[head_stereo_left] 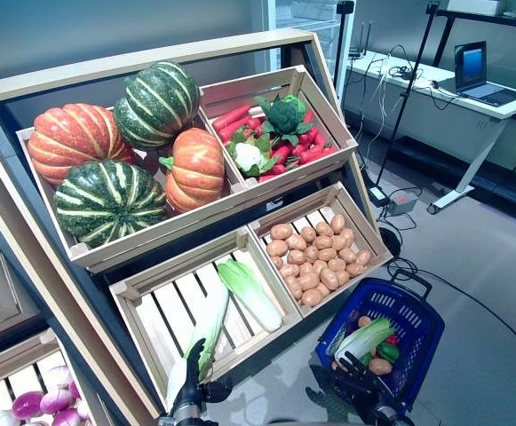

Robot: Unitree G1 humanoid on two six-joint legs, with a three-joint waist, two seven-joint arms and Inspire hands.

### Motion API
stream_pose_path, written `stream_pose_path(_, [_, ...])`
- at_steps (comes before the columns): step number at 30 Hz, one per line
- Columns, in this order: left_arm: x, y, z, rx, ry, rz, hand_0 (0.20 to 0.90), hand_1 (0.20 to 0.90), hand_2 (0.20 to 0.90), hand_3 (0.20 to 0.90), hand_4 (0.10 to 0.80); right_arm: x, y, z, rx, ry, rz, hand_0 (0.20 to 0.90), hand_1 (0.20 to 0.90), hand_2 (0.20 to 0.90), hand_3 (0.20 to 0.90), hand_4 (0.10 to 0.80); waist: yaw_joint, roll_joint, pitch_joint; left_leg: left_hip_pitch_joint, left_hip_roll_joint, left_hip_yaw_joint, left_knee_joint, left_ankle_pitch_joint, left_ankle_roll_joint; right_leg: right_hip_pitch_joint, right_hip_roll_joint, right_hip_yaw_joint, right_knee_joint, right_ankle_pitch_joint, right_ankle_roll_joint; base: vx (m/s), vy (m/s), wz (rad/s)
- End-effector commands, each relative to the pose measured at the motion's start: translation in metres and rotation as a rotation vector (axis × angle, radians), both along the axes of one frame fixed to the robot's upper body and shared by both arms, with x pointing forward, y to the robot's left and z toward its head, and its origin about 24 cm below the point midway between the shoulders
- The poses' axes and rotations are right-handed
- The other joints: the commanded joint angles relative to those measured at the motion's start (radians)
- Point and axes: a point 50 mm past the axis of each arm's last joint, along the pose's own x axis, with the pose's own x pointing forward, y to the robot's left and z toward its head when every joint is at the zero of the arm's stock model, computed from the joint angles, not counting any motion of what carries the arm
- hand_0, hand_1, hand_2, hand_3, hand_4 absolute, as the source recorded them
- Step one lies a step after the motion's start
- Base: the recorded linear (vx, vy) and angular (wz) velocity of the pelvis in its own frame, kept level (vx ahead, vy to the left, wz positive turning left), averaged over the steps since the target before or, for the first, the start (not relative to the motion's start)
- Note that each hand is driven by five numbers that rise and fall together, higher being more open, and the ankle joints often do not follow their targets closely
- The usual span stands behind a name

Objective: Put vegetables into the basket

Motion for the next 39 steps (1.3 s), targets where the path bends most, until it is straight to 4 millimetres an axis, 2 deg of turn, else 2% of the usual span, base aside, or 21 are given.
stream_pose_path(1, [0.060, -0.001, 0.035, 0.081, -0.347, -0.045, 0.900, 0.900, 0.900, 0.900, 0.800, 0.044, 0.006, 0.013, 0.045, -0.133, -0.026, 0.900, 0.900, 0.900, 0.900, 0.800, 0.007, -0.038, 0.041, -0.015, -0.022, 0.025, 0.001, -0.017, 0.017, 0.019, -0.030, 0.024, 0.002, 0.016, -0.043, 0.000, 0.000, 0.00])
stream_pose_path(8, [0.069, 0.009, 0.049, 0.075, -0.476, 0.099, 0.900, 0.900, 0.900, 0.900, 0.800, 0.040, 0.005, 0.011, 0.045, -0.105, -0.038, 0.900, 0.900, 0.900, 0.900, 0.800, 0.012, -0.041, 0.043, -0.016, -0.022, 0.020, 0.001, -0.016, 0.014, 0.021, -0.030, 0.022, 0.002, 0.017, -0.046, 0.000, 0.000, 0.00])
stream_pose_path(15, [0.078, 0.013, 0.058, 0.053, -0.551, 0.157, 0.900, 0.900, 0.900, 0.900, 0.800, 0.036, 0.005, 0.009, 0.057, -0.088, -0.085, 0.900, 0.900, 0.900, 0.900, 0.800, 0.007, -0.043, 0.041, -0.015, -0.026, 0.018, 0.001, -0.016, 0.014, 0.025, -0.028, 0.025, 0.002, 0.017, -0.049, 0.020, 0.004, 0.00])
stream_pose_path(22, [0.088, 0.024, 0.063, 0.023, -0.556, 0.228, 0.900, 0.900, 0.900, 0.900, 0.800, 0.035, 0.002, 0.009, 0.062, -0.090, -0.119, 0.900, 0.900, 0.900, 0.900, 0.800, -0.009, -0.036, 0.051, 0.001, -0.015, 0.038, 0.005, -0.001, 0.015, 0.006, -0.037, 0.042, 0.062, -0.009, -0.055, 0.035, 0.048, -0.03])
stream_pose_path(25, [0.099, 0.026, 0.069, -0.011, -0.574, 0.258, 0.900, 0.900, 0.900, 0.900, 0.800, 0.046, -0.004, 0.015, 0.054, -0.125, -0.135, 0.900, 0.900, 0.900, 0.900, 0.800, -0.016, -0.028, 0.094, -0.072, -0.008, 0.025, 0.156, -0.026, 0.005, -0.068, -0.056, 0.060, 0.204, -0.053, -0.074, -0.059, 0.094, -0.14])
stream_pose_path(29, [0.117, 0.036, 0.084, -0.049, -0.644, 0.325, 0.900, 0.900, 0.900, 0.900, 0.800, 0.074, -0.012, 0.030, 0.058, -0.218, -0.145, 0.900, 0.900, 0.900, 0.900, 0.800, -0.032, -0.024, 0.166, -0.213, 0.012, 0.032, 0.371, -0.097, -0.003, -0.220, -0.092, 0.103, 0.420, -0.135, -0.087, -0.153, 0.123, -0.12])
stream_pose_path(30, [0.124, 0.039, 0.088, -0.061, -0.655, 0.345, 0.900, 0.900, 0.900, 0.900, 0.800, 0.082, -0.012, 0.036, 0.074, -0.250, -0.168, 0.900, 0.900, 0.900, 0.900, 0.800, -0.037, -0.028, 0.181, -0.269, 0.025, 0.037, 0.449, -0.127, 0.002, -0.280, -0.105, 0.118, 0.498, -0.162, -0.093, -0.212, 0.100, -0.17])
stream_pose_path(32, [0.132, 0.044, 0.096, -0.063, -0.686, 0.367, 0.900, 0.900, 0.900, 0.900, 0.800, 0.093, -0.015, 0.044, 0.097, -0.311, -0.215, 0.900, 0.900, 0.900, 0.900, 0.800, -0.043, -0.035, 0.204, -0.338, 0.030, 0.029, 0.532, -0.160, 0.008, -0.348, -0.113, 0.135, 0.576, -0.185, -0.099, -0.181, 0.080, -0.21])
stream_pose_path(39, [0.158, 0.052, 0.120, -0.076, -0.760, 0.409, 0.900, 0.900, 0.900, 0.900, 0.800, 0.130, -0.019, 0.077, 0.107, -0.497, -0.261, 0.900, 0.900, 0.900, 0.900, 0.800, -0.070, -0.046, 0.280, -0.521, 0.048, 0.030, 0.754, -0.250, 0.023, -0.546, -0.123, 0.187, 0.808, -0.256, -0.108, -0.127, 0.069, -0.12])
